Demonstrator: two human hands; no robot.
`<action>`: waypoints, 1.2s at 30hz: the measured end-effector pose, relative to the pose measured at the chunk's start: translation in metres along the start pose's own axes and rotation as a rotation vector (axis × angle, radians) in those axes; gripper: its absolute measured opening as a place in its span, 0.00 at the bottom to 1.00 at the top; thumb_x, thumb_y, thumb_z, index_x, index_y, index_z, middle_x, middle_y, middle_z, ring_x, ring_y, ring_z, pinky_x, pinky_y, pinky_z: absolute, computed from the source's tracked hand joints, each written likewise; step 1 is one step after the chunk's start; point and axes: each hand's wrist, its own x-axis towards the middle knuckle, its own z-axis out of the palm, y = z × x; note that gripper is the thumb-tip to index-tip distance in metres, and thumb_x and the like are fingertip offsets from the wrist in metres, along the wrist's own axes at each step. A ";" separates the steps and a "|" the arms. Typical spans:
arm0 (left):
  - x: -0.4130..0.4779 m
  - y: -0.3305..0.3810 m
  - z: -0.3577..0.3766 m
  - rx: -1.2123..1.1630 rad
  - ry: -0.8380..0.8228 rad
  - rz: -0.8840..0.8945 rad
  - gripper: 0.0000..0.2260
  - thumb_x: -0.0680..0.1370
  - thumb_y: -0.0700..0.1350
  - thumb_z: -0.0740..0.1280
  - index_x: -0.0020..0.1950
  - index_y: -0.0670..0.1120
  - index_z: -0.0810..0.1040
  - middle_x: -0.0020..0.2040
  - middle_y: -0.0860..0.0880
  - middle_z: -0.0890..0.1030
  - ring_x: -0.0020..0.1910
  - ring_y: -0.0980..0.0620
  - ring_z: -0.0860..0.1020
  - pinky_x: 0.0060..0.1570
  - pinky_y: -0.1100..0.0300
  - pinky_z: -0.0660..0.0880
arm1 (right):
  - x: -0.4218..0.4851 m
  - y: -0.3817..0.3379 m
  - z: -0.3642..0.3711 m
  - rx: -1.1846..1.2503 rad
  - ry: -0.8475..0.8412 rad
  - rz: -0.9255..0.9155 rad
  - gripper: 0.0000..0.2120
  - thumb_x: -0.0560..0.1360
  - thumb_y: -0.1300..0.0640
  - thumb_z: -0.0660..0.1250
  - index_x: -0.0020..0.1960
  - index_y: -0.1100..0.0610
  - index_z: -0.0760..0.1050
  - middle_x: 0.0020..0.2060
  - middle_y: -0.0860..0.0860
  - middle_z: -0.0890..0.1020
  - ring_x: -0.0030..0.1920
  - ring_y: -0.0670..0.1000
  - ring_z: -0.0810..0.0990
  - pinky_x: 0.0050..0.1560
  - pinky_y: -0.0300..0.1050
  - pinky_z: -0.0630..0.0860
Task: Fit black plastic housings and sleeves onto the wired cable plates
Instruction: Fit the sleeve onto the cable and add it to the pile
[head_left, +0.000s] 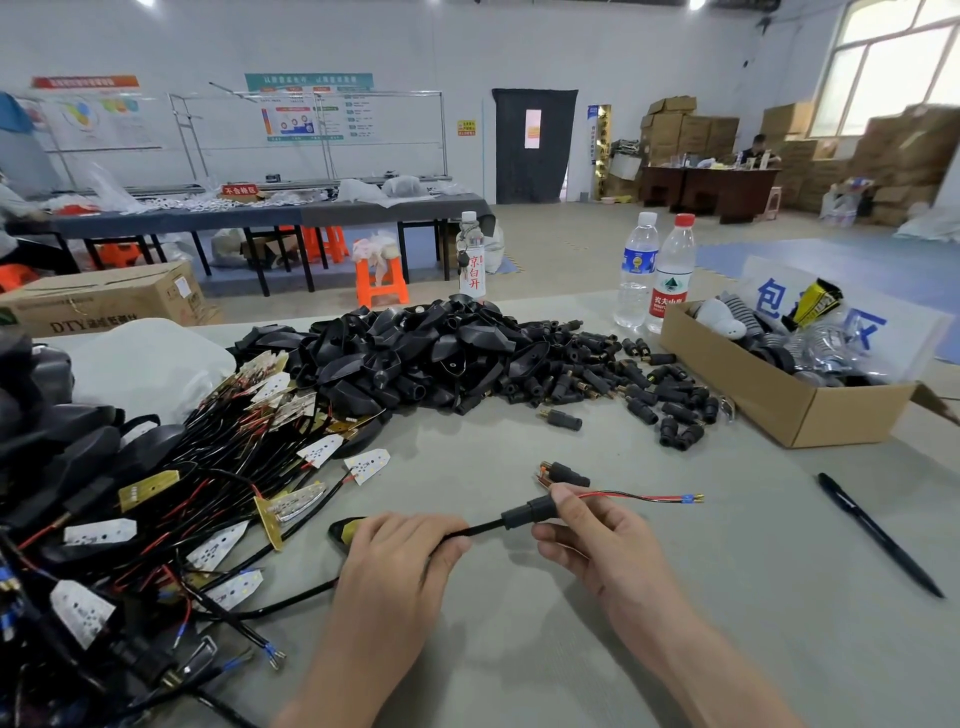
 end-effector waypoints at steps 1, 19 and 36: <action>0.000 0.000 0.000 0.005 -0.005 0.004 0.11 0.79 0.53 0.60 0.47 0.53 0.81 0.42 0.62 0.81 0.42 0.59 0.75 0.52 0.60 0.66 | 0.000 0.000 0.000 -0.004 -0.002 -0.003 0.20 0.68 0.51 0.73 0.54 0.64 0.80 0.45 0.57 0.86 0.40 0.52 0.85 0.39 0.39 0.81; 0.000 0.006 0.004 0.043 0.062 0.141 0.09 0.80 0.49 0.62 0.48 0.50 0.81 0.37 0.59 0.78 0.36 0.58 0.74 0.42 0.58 0.68 | 0.000 0.006 0.001 0.083 -0.116 0.059 0.16 0.68 0.55 0.74 0.52 0.62 0.82 0.47 0.60 0.85 0.45 0.56 0.86 0.43 0.40 0.81; 0.001 0.002 0.005 0.097 0.067 0.123 0.11 0.79 0.52 0.62 0.48 0.51 0.83 0.41 0.59 0.82 0.39 0.54 0.79 0.45 0.56 0.69 | -0.003 -0.004 0.002 -0.093 -0.107 0.025 0.18 0.69 0.47 0.72 0.53 0.58 0.83 0.53 0.53 0.86 0.49 0.55 0.86 0.42 0.40 0.81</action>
